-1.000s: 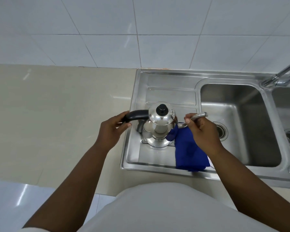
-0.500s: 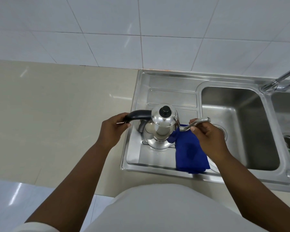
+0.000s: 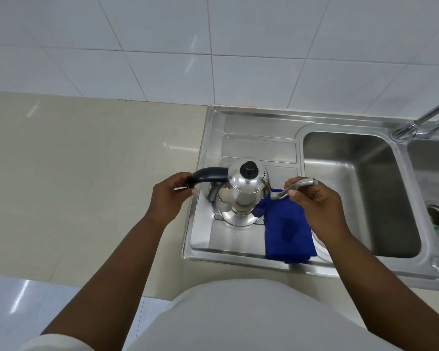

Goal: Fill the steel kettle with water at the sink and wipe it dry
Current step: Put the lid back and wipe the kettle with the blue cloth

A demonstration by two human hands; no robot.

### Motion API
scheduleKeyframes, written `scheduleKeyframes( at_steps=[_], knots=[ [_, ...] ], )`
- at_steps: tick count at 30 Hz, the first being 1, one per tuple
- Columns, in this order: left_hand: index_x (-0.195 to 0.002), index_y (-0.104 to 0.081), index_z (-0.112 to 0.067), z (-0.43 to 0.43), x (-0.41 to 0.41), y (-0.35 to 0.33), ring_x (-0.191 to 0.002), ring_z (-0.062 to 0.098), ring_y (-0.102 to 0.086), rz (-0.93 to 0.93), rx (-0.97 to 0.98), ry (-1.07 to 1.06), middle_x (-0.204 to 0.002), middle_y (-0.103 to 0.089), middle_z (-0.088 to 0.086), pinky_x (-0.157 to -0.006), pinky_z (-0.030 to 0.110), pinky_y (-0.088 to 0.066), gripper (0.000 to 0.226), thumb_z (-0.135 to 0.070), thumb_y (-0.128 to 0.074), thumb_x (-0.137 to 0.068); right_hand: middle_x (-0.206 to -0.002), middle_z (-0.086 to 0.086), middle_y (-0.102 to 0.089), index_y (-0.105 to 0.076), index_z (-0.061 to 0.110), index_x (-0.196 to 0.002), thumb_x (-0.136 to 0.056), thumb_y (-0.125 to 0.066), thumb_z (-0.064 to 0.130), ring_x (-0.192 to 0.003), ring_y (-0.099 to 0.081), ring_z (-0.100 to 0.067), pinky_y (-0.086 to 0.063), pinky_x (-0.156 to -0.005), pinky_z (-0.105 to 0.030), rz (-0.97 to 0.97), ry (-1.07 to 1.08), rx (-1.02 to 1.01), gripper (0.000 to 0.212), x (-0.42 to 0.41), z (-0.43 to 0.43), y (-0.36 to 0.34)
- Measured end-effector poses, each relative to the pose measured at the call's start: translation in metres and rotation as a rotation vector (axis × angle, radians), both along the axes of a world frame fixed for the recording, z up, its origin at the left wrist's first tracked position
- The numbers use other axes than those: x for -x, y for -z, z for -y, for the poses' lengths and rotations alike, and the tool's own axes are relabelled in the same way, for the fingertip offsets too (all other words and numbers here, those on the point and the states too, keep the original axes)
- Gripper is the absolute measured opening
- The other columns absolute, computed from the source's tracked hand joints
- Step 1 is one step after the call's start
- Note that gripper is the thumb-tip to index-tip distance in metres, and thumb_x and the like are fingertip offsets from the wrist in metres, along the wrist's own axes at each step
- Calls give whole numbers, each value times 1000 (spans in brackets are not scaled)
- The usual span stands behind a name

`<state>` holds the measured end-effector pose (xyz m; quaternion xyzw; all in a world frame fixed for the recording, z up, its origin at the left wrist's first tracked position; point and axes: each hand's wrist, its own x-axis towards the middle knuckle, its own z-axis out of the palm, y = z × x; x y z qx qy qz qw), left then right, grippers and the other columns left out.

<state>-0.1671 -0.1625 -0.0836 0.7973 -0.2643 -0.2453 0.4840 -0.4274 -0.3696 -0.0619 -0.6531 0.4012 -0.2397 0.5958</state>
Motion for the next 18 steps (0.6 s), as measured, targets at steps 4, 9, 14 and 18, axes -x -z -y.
scheduleKeyframes(
  at_steps=[4,9,14,18],
  knots=[
    [-99,-68,-35,0,-1,0,-89,-4,-65,4,16,-22,-88,-72,-23,-85,8,-47,40,-1,-76,-79,-108,-3,-75,-72,6,-108,-88,-67,-2,-103,-71,-13,-54,-90,-16,-8,-5,16,22,0,-1,-4],
    [-98,-69,-35,-3,-6,-6,-90,-2,-65,-7,69,-47,-88,-71,-20,-83,8,-47,39,-1,-75,-80,-109,-5,-76,-73,5,-107,-87,-67,-4,-104,-72,-16,-55,-96,-26,28,24,2,22,-8,-3,-14],
    [-103,-71,-25,-12,-18,-21,-94,4,-66,2,112,-71,-94,-72,-11,-84,11,-48,32,-1,-73,-82,-104,-2,-77,-74,11,-96,-86,-67,-5,-102,-72,-20,-56,-91,-27,69,-4,17,21,-27,-4,-28],
    [-106,-71,-20,-25,-38,-30,-93,7,-66,13,126,-121,-96,-72,-7,-87,17,-50,30,-2,-73,-82,-102,1,-77,-76,23,-87,-86,-67,-6,-104,-72,-25,-55,-93,-40,127,-64,7,30,-55,-11,-39]
  ],
)
